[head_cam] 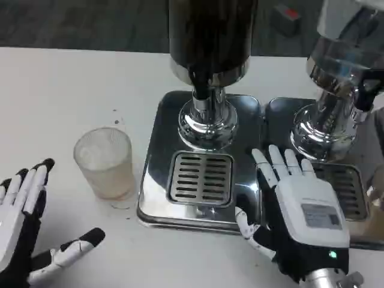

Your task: Grasp the cup under the faucet to collect the drink, then remove the cup.

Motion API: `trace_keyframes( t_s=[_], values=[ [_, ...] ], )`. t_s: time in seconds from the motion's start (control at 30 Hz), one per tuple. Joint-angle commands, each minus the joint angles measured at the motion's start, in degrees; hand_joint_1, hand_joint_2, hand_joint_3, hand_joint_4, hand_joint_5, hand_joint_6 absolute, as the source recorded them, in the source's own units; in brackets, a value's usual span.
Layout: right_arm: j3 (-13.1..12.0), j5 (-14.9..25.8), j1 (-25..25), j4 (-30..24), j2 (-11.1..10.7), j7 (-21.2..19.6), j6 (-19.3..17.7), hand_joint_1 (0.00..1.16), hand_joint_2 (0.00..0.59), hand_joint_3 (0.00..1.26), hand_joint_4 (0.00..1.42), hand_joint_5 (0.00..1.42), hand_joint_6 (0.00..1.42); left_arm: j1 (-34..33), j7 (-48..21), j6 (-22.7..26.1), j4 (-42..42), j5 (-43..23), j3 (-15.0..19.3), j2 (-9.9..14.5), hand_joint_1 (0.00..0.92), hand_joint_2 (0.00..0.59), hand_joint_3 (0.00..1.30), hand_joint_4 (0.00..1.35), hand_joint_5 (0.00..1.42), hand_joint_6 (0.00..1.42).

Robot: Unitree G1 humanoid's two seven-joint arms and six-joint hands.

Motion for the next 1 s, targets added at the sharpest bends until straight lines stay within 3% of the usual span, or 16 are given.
trace_keyframes(
  t_s=[0.03, 1.0],
  values=[
    [0.3, -0.1, 0.5, 0.3, -0.3, -0.5, -0.2, 0.42, 0.544, 0.10, 0.00, 0.00, 0.00, 0.5, 0.0, -0.7, 0.3, -0.2, -0.6, 0.6, 0.000, 0.090, 0.00, 0.00, 0.00, 0.00],
    [0.2, 0.5, 0.7, 0.8, 0.4, -0.8, -0.1, 0.42, 0.544, 0.09, 0.00, 0.00, 0.00, 0.7, 1.6, -1.8, -1.0, -0.9, 1.0, 0.7, 0.000, 0.079, 0.00, 0.00, 0.05, 0.00]
  ],
)
